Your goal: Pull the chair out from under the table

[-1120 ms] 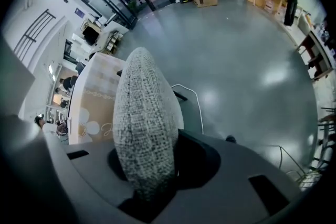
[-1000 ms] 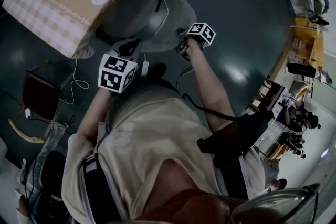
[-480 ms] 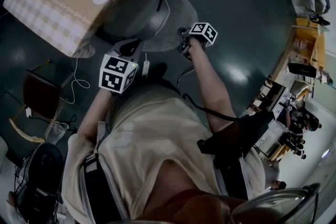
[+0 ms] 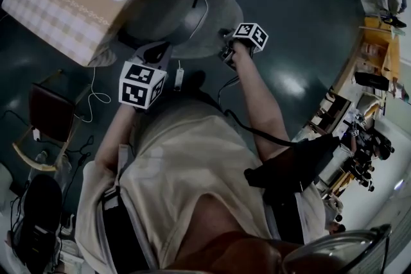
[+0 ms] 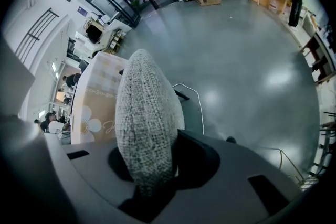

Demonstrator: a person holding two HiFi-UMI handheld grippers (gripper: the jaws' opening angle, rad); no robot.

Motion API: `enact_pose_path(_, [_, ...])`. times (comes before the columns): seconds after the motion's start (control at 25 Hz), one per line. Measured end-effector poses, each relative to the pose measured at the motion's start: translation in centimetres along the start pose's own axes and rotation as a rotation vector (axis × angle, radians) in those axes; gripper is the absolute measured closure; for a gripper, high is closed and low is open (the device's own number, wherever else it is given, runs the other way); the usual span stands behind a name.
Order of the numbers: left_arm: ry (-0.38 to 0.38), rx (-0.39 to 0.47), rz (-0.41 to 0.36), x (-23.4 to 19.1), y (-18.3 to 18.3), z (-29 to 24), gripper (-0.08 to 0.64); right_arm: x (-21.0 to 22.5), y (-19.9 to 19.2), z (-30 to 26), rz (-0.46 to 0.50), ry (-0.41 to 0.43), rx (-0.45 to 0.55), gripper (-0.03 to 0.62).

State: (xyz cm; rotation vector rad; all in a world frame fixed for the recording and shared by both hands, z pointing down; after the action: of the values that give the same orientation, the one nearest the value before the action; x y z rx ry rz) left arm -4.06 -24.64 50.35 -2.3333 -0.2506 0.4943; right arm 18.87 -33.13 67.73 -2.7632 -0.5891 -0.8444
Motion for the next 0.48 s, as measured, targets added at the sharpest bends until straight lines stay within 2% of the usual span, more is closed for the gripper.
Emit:
enact_pose_path(0.24, [0.048, 0.006, 0.028, -1.7, -0.2, 0.4, 0.552, 0.0, 0.0, -0.1, 0.016, 0.007, -0.001, 0.483])
enact_pose_path(0.48, [0.054, 0.003, 0.02, -2.3, -0.4, 0.3, 0.552, 0.7, -0.5, -0.1, 0.014, 0.005, -0.001, 0.483])
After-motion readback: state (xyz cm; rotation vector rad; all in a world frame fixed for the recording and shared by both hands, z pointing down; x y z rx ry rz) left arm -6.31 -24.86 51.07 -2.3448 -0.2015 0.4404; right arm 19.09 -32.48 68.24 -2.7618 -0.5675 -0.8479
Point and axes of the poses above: the fingertips, and each gripper's own axes: z backward along the fingers, x to its right, y out of its top, the point moved 1 cm from there along z, backward along the fingers, and after that the axes turned 10 degrees about y, right-handed, at the moved point
